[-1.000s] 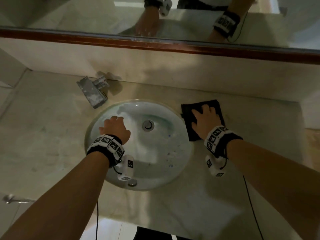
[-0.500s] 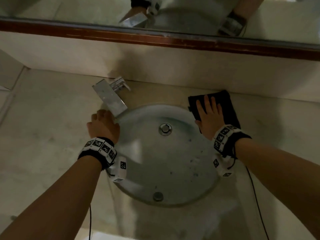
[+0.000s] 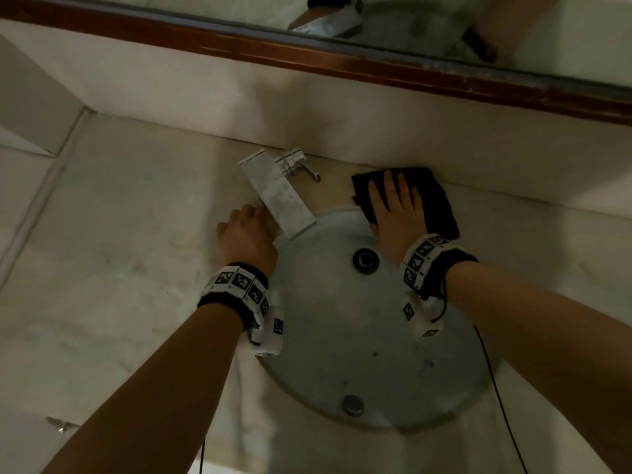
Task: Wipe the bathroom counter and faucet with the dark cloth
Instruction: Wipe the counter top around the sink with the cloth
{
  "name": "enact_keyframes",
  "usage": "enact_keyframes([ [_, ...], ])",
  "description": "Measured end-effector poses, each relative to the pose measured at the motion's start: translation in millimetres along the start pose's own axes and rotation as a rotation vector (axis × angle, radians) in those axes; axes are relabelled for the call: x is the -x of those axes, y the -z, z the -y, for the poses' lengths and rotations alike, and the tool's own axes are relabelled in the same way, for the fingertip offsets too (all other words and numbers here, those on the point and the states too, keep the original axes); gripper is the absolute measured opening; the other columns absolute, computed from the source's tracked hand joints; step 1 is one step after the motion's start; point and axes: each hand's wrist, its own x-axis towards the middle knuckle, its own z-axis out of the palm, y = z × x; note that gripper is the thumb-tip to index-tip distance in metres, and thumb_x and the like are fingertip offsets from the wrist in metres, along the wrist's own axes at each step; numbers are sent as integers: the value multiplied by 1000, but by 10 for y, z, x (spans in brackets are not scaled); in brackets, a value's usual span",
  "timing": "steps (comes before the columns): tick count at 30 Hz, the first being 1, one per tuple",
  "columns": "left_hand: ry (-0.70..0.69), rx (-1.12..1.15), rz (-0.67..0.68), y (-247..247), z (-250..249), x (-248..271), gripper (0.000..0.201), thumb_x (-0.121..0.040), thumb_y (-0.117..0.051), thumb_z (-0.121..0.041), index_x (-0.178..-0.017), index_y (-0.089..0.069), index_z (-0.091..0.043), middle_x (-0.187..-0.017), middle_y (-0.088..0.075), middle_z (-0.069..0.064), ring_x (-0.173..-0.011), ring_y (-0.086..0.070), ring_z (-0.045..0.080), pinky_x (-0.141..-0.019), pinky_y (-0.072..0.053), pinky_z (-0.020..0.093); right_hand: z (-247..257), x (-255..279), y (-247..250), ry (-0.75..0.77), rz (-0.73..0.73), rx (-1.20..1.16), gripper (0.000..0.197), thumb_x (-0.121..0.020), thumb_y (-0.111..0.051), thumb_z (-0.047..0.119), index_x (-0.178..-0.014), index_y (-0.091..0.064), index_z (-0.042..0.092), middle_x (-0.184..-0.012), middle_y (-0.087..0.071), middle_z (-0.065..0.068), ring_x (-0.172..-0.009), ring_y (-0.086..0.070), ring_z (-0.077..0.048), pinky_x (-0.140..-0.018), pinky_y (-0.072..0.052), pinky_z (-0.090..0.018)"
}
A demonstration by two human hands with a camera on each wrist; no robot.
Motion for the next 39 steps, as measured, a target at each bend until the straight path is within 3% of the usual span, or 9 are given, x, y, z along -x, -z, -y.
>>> enact_keyframes([
  [5,10,-7,1,-23,10,-7,27,-76,-60,-5,-103,-61,-7,-107,-58,11,-100,-51,33,-81,-35,39,354,-192,17,66,-17,-16,79,-93,-52,33,-155,-6,16,-162,2,-17,-148,-1,-38,-118,-4,-54],
  [10,55,-51,55,30,-77,14,30,-80,-62,-8,-110,-60,-7,-113,-55,11,-108,-48,33,-86,-36,41,301,-206,35,116,-26,-34,82,-93,-54,36,-155,-5,16,-162,4,-14,-149,0,-35,-120,-3,-50],
  [13,98,-34,64,68,-111,27,29,-82,-64,-10,-110,-58,-6,-113,-55,13,-109,-49,34,-87,-38,43,81,-103,61,147,-24,-47,81,-94,-54,36,-156,-4,19,-163,3,-9,-149,1,-30,-120,-3,-46],
  [21,220,37,30,75,-268,90,30,-88,-63,-15,-115,-56,-5,-120,-55,17,-116,-48,35,-95,-37,46,-988,683,-94,-25,-5,-33,73,-97,-49,33,-155,-6,20,-163,0,-8,-150,-1,-29,-120,-4,-45],
  [25,243,27,31,103,-307,110,30,-91,-61,-17,-117,-55,-4,-121,-55,19,-117,-47,36,-98,-37,48,-1286,933,-125,-70,48,-25,76,-97,-46,39,-155,-1,21,-163,7,-8,-150,3,-28,-120,-4,-45],
  [35,187,-11,-1,27,-225,75,25,-90,-62,-18,-113,-62,-7,-113,-61,15,-110,-52,35,-92,-39,45,-1193,824,-104,-85,57,4,75,-98,-42,40,-155,4,19,-162,11,-11,-149,8,-33,-119,-2,-49],
  [39,162,-53,10,-7,-212,78,24,-88,-61,-13,-111,-60,-5,-114,-60,15,-112,-50,34,-90,-38,44,-1054,597,-72,-65,38,24,77,-97,-44,40,-155,0,17,-162,7,-13,-149,3,-35,-119,-5,-51],
])
